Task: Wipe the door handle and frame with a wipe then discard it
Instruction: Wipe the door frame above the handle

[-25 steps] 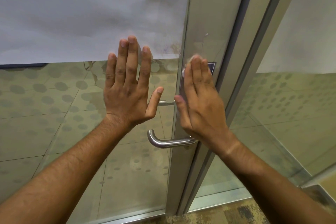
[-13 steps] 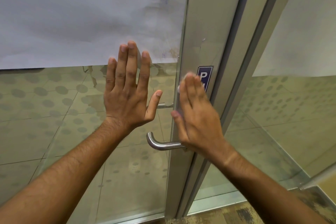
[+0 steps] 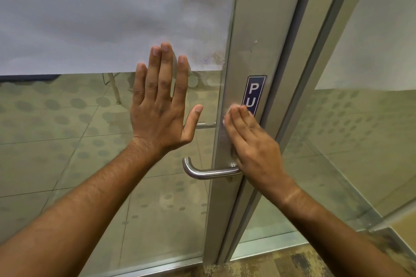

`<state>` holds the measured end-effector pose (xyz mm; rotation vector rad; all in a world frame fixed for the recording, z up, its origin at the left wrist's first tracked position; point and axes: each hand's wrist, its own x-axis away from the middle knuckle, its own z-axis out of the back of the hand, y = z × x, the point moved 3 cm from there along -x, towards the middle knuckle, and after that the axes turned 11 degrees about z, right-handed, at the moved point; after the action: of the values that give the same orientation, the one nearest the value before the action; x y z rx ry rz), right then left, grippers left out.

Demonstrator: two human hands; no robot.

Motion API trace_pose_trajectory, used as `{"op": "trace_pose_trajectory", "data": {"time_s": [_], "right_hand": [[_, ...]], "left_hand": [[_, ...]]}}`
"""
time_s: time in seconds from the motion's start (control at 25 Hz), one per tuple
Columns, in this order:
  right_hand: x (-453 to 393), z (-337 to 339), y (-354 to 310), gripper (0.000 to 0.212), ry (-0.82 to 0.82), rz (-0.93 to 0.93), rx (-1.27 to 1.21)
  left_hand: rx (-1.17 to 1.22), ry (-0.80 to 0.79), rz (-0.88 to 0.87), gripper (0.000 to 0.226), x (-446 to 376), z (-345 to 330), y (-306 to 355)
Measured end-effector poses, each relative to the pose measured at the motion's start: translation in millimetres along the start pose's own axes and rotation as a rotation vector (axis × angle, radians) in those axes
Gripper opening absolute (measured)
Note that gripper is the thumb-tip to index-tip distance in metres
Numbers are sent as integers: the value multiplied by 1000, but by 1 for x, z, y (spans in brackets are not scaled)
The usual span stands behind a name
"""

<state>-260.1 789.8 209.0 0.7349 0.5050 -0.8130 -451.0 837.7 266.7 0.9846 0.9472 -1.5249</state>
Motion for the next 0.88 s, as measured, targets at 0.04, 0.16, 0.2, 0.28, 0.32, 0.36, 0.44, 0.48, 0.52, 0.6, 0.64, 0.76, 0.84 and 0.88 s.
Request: {"op": "trace_pose_trajectory", "data": {"time_s": [0.04, 0.16, 0.2, 0.28, 0.32, 0.36, 0.44, 0.48, 0.52, 0.6, 0.64, 0.76, 0.84, 0.88], "right_hand": [[8, -1, 2, 64, -21, 32, 13], [11, 2, 14, 50, 80, 25, -35], [11, 7, 15, 45, 149, -25, -100], [12, 16, 17, 36, 336, -160, -245], [13, 20, 19, 33, 426, -230, -297], [14, 23, 22, 32, 487, -288, -329], [17, 24, 23, 36, 520, -356, -345], [19, 22, 21, 37, 502, -370, -341], [22, 19, 18, 38, 470, -376, -330], [26, 12, 12, 40, 403, -370, -297], [25, 8, 9, 42, 375, -360, -281], [20, 0, 3, 52, 256, -334, -211], [18, -5, -2, 55, 156, -332, -188], [17, -6, -6, 55, 107, -337, -199]], "left_hand": [[-4, -4, -2, 84, -1, 1, 0], [-11, -16, -8, 85, 0, 2, 0], [-13, -16, -9, 85, 1, 2, 0], [-28, -14, -9, 85, 0, 2, 0], [-30, -14, -9, 85, 0, 1, 0], [-27, -14, -8, 84, 0, 1, 0], [-21, -12, -6, 84, 0, 0, 0], [-23, -7, -5, 84, 0, 0, 0], [-22, -4, -5, 84, 1, 0, 0], [-19, -6, -4, 85, 1, 0, 0], [-18, -8, -6, 85, 1, 0, 0], [-17, -12, -7, 85, 0, 0, 0], [-18, -13, -6, 85, 0, 0, 1], [-18, -12, -3, 85, 0, 0, 1]]}}
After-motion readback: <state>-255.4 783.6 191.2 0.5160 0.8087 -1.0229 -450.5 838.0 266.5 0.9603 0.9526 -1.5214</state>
